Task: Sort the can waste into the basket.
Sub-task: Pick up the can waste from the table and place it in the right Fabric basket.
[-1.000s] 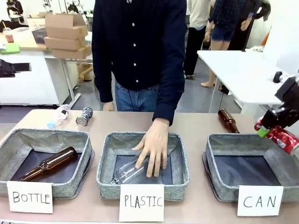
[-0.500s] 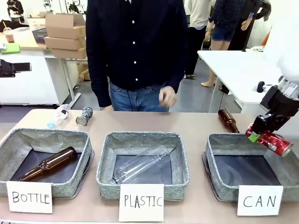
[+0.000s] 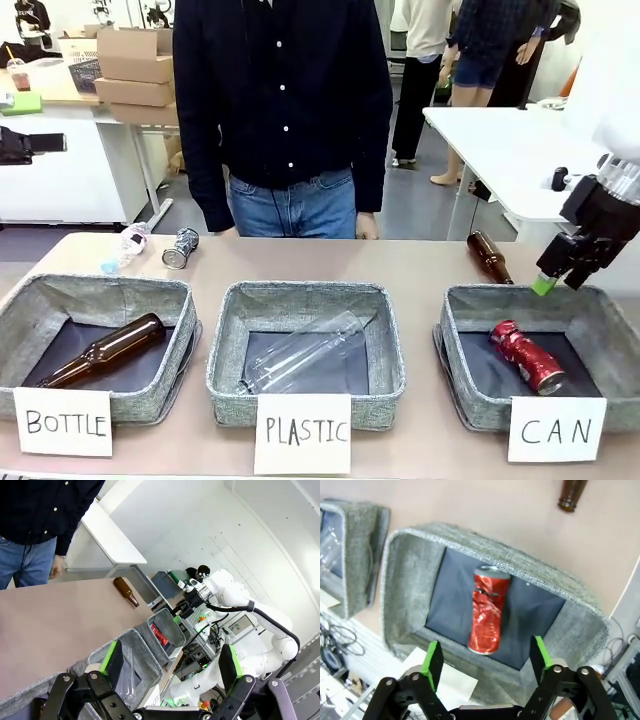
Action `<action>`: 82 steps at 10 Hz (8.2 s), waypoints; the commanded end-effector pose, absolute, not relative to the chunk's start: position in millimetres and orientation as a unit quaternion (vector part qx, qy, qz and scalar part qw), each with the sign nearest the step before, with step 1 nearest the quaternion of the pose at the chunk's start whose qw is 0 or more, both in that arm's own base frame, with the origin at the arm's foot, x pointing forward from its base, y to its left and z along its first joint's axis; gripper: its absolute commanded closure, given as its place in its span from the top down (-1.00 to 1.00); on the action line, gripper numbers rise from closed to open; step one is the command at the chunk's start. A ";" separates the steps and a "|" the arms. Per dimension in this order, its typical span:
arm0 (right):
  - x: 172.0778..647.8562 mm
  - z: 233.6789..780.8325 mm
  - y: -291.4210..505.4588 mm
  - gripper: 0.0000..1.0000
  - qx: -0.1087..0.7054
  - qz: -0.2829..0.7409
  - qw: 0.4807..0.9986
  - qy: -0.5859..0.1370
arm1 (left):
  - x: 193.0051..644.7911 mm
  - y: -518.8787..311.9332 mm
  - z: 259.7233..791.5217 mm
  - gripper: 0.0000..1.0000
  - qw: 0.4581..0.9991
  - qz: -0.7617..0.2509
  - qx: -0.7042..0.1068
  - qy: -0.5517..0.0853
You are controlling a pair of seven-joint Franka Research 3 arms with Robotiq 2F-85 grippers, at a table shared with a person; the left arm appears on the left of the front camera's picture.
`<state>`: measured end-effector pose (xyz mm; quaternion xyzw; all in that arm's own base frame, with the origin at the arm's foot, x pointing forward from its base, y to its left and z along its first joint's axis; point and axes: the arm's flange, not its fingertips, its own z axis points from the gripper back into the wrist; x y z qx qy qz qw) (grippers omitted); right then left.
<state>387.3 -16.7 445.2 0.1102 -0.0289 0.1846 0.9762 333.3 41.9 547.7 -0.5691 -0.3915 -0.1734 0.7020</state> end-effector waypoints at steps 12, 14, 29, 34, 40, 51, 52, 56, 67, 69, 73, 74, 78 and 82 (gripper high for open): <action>401.1 507.5 -71.2 1.00 0.768 -0.053 0.634 -0.079 | 333.6 40.1 548.1 1.00 0.692 -0.180 -0.572 -0.402; 390.5 506.4 -84.2 1.00 0.802 -0.051 0.580 -0.134 | 333.6 40.1 548.1 1.00 0.692 -0.180 -0.572 -0.402; 393.4 512.1 -78.8 1.00 0.668 0.044 0.741 -0.051 | 333.6 40.1 548.1 1.00 0.692 -0.180 -0.572 -0.402; 393.4 512.1 -78.8 1.00 0.668 0.044 0.741 -0.051 | 333.6 40.1 548.1 1.00 0.692 -0.180 -0.572 -0.402; 393.4 512.1 -78.8 1.00 0.668 0.044 0.741 -0.051 | 405.7 33.2 552.4 1.00 0.763 -0.167 -0.509 -0.360; 393.4 512.1 -78.8 1.00 0.668 0.044 0.741 -0.051 | 587.8 9.6 480.3 1.00 0.932 -0.101 -0.284 -0.202; 393.4 512.1 -78.8 1.00 0.668 0.044 0.741 -0.051 | 608.0 4.3 463.0 1.00 0.937 -0.084 -0.277 -0.195; 393.4 512.1 -78.8 1.00 0.668 0.044 0.741 -0.051 | 658.4 -22.8 394.9 1.00 0.964 -0.044 -0.237 -0.114; 393.4 512.1 -78.8 1.00 0.668 0.044 0.741 -0.051 | 704.4 -89.9 311.8 1.00 0.991 0.015 -0.080 -0.103; 393.4 512.1 -78.8 1.00 0.668 0.044 0.741 -0.051 | 704.1 -89.9 312.9 -0.20 0.992 0.019 -0.076 -0.102; 393.4 512.1 -78.8 1.00 0.668 0.044 0.741 -0.051 | 702.1 -89.5 313.2 -1.00 0.994 0.014 -0.076 -0.081; 393.4 512.1 -78.8 1.00 0.668 0.044 0.741 -0.051 | 702.2 -89.5 313.2 -1.00 0.993 0.015 -0.080 -0.083; 393.4 512.1 -78.8 1.00 0.668 0.044 0.741 -0.051 | 693.3 -77.2 342.2 -1.00 0.990 0.008 -0.114 -0.083; 393.4 512.1 -78.8 1.00 0.668 0.044 0.741 -0.051 | 575.6 0.3 492.6 -1.00 0.957 -0.057 -0.250 -0.135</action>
